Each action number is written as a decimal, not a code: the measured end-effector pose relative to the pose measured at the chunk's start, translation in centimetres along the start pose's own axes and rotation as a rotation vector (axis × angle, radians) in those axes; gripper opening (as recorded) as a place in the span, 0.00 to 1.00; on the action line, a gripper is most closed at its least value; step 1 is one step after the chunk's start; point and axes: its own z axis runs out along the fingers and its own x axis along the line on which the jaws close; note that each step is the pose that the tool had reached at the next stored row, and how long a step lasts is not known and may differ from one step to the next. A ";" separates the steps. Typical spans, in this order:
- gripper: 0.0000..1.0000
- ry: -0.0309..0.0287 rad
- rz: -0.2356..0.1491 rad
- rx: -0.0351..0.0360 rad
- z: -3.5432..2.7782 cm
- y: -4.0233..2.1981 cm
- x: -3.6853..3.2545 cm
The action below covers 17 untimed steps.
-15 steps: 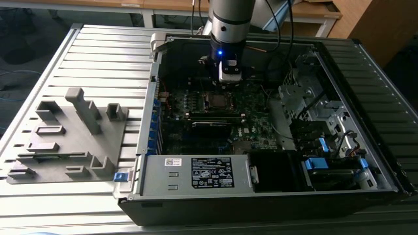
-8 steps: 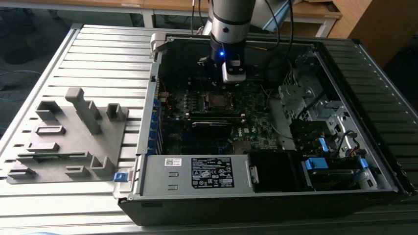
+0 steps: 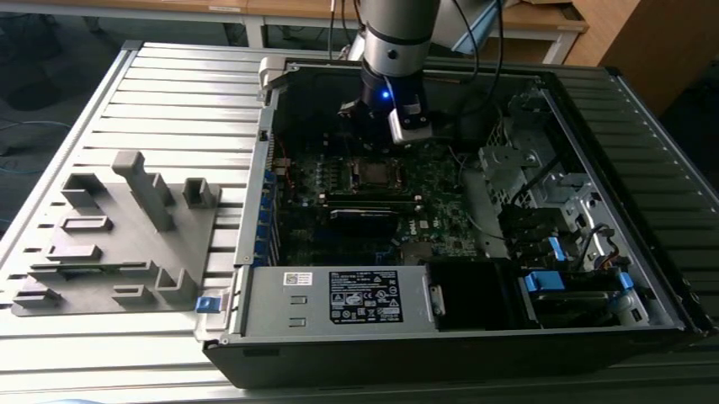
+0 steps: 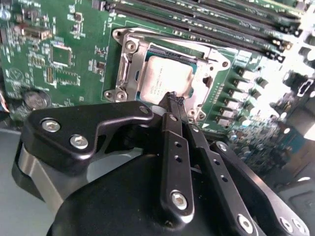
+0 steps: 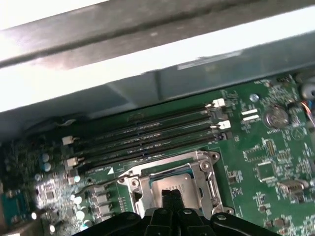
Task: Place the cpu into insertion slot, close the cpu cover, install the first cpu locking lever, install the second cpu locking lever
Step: 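Close the cpu cover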
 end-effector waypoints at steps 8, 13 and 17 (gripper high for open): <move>0.11 0.0005 -0.125 0.0006 0.16 -0.01 0.00; 0.11 -0.0086 -0.126 0.0135 0.18 -0.02 0.07; 0.11 -0.0145 -0.126 0.0149 0.22 -0.12 0.31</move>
